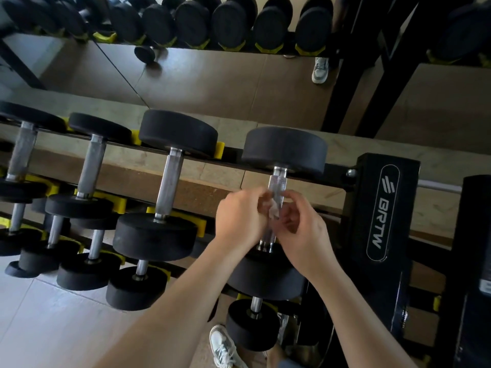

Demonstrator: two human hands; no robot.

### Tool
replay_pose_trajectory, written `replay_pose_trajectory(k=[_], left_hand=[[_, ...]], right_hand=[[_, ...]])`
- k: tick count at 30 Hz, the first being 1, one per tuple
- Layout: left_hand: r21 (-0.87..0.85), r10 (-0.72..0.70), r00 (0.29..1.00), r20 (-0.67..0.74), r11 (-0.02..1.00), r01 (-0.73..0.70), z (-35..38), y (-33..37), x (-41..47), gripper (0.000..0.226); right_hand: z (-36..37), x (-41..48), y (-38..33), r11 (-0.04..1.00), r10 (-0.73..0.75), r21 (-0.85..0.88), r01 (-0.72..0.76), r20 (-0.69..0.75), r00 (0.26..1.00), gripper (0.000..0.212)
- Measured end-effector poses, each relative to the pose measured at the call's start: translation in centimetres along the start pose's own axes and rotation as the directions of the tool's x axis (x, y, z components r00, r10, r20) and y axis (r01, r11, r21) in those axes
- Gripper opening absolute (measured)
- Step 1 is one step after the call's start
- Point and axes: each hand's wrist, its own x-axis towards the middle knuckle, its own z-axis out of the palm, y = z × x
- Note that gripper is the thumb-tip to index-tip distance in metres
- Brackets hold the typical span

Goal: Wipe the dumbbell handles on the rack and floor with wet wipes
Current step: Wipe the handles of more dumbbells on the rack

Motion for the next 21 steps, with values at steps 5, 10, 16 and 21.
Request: replay_pose_trajectory(k=[5, 10, 16, 21], left_hand=[[-0.096, 0.06, 0.996, 0.07, 0.994, -0.053, 0.3, -0.4, 0.0, 0.015], [-0.203, 0.16, 0.963, 0.217, 0.972, -0.116, -0.5, -2.7, -2.0, 0.042], [-0.149, -0.072, 0.997, 0.036, 0.986, 0.077, -0.1, -3.0, -5.4, 0.033], [-0.164, -0.296, 0.918, 0.265, 0.924, 0.345, -0.4, -3.5, -6.8, 0.084]], right_hand=[[-0.1, 0.4, 0.0, 0.997, -0.067, -0.036, 0.068, 0.035, 0.997, 0.052], [-0.3, 0.7, 1.2, 0.973, -0.167, -0.145, 0.177, 0.077, 0.983, 0.03], [0.5, 4.7, 0.5, 0.997, -0.074, -0.024, 0.07, -0.26, 0.963, 0.007], [0.3, 0.8, 0.5, 0.979, 0.202, -0.016, -0.202, -0.023, 0.979, 0.01]])
